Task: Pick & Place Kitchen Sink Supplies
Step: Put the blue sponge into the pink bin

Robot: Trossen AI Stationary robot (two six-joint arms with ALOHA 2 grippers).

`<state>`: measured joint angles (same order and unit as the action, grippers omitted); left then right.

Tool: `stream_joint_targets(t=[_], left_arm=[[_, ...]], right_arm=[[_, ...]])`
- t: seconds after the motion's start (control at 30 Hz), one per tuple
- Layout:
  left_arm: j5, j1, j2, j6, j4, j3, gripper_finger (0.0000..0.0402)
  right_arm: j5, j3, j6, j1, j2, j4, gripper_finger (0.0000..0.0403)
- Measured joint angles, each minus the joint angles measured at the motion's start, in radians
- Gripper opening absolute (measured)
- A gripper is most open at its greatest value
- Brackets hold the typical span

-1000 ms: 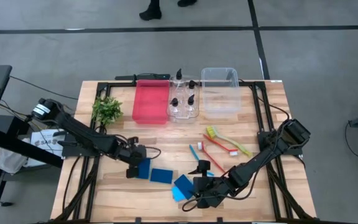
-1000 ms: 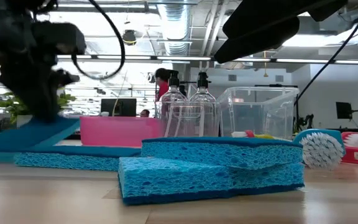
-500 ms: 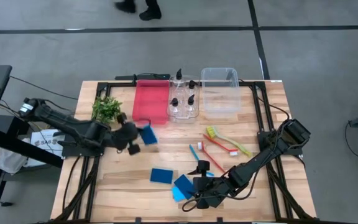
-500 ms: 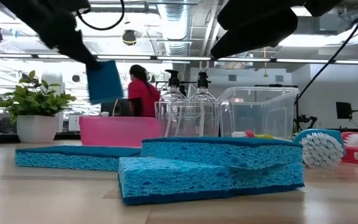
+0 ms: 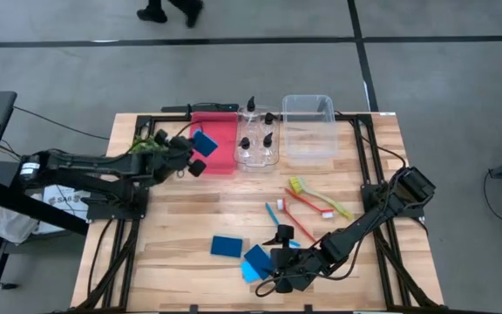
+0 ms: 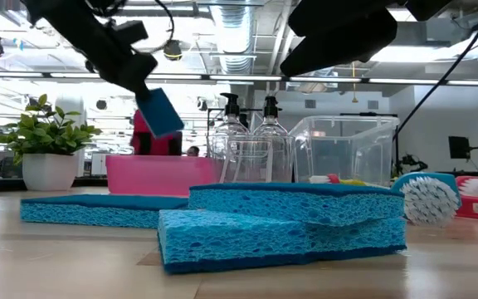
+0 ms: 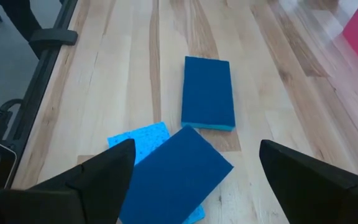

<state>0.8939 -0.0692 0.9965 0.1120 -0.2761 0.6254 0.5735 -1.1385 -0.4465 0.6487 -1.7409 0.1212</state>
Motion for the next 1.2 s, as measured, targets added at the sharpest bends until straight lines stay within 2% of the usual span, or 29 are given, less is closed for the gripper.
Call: stream_joint_targets(t=[0.33,0.53,0.63,0.8,0.93,1.2], left_arm=[[-0.065,-0.075,0.190,0.028,0.083,0.000,0.0018],[-0.127,-0.110,0.229,0.073,0.125,0.000,0.0039],[-0.131,-0.132,0.222,0.081,0.123,0.000,0.0057],[-0.240,-0.152,0.214,0.078,0.123,0.001,0.0098],[-0.286,-0.157,0.214,0.077,0.121,0.001,0.0137],[-0.296,-0.156,0.214,0.079,0.120,0.001,0.0191]], right_arm=[[0.000,0.000,0.000,0.006,0.000,-0.002,0.0337],[0.000,0.000,0.000,0.006,0.000,-0.002,0.0337],[0.000,0.000,0.000,0.006,0.000,-0.002,0.0337],[0.000,0.000,0.000,0.006,0.000,-0.003,0.0337],[0.000,0.000,-0.003,0.006,0.000,-0.002,0.0337],[0.000,0.000,-0.016,0.006,0.000,-0.002,0.0337]])
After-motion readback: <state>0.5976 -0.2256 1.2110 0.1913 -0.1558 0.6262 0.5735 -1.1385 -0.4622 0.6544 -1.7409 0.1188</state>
